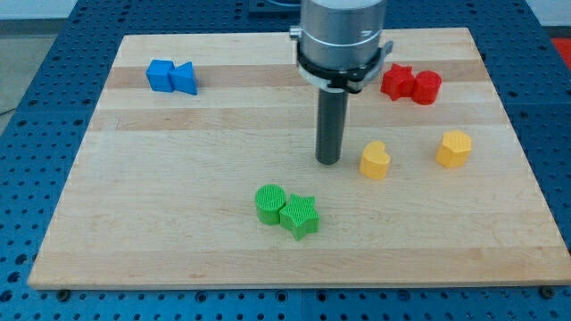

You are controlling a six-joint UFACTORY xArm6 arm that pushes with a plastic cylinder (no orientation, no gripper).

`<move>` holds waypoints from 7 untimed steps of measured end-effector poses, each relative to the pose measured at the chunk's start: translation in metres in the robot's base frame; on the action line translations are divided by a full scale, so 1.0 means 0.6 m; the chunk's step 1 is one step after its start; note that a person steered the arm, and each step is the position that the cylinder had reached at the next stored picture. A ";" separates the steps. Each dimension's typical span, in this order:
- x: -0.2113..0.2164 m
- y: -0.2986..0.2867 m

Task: Move the yellow heart towards the yellow hexagon

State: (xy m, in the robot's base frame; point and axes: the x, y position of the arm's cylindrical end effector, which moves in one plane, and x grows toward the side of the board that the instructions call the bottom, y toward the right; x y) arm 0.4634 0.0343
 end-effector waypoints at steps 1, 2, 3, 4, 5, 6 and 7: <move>0.008 0.030; 0.008 0.088; 0.014 0.090; 0.057 0.080; 0.079 0.102; 0.055 0.138; 0.044 0.157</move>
State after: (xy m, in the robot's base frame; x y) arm 0.4897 0.1287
